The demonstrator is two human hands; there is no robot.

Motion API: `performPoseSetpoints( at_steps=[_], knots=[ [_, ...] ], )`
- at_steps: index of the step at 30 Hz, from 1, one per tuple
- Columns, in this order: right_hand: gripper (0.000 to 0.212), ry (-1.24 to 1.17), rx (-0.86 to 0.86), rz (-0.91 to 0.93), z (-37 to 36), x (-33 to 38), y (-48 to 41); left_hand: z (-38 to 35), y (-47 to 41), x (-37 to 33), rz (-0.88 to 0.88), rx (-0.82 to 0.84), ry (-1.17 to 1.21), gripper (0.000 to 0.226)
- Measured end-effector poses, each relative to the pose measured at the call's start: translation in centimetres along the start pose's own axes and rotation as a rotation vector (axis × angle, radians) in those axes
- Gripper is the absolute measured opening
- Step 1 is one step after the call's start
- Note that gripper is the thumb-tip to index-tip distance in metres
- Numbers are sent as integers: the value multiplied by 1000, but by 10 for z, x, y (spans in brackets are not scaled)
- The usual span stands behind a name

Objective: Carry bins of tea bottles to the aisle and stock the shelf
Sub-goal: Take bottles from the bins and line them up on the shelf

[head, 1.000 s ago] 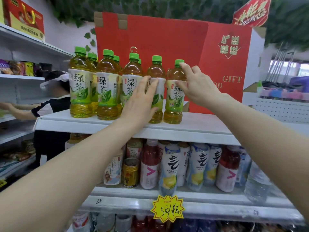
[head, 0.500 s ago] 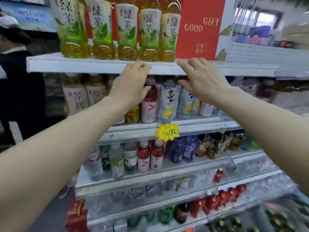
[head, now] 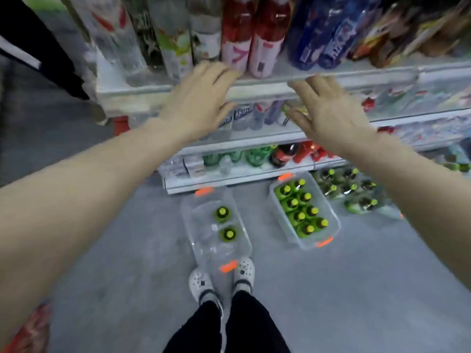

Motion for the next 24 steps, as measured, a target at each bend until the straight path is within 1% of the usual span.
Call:
performPoseSetpoints(
  at_steps=[5,8,11,15,18,20,24],
  knots=[
    [53,-218,230,-109,-132,34,93,-116,124,19,266,152,73,53],
    [53,-314,392,-144,-216,58,160,-184,213,22,376,232,102,51],
    [62,-369,584,-148,-292,85,224,-244,301,15,484,281,116,48],
    [76,-404,863,-164,-387,119,296,-321,400,0,568,374,158,41],
    [84,-415,1010,-173,-458,136,339,-371,455,-9,621,461,206,41],
    [88,-404,1060,-156,-501,144,361,-399,486,-11,640,488,217,39],
    [87,-423,1018,-137,-571,157,381,-444,529,-13,642,521,179,39]
  ],
)
Point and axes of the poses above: each hand's wrist, its own y-axis away from the middle knuckle, its own z-axis out of the back of the hand, x = y × z, the point moved 2 cm from there along -y, towards the middle knuckle, and after that the axes turned 14 degrees about -x, right-handed, at the moved point
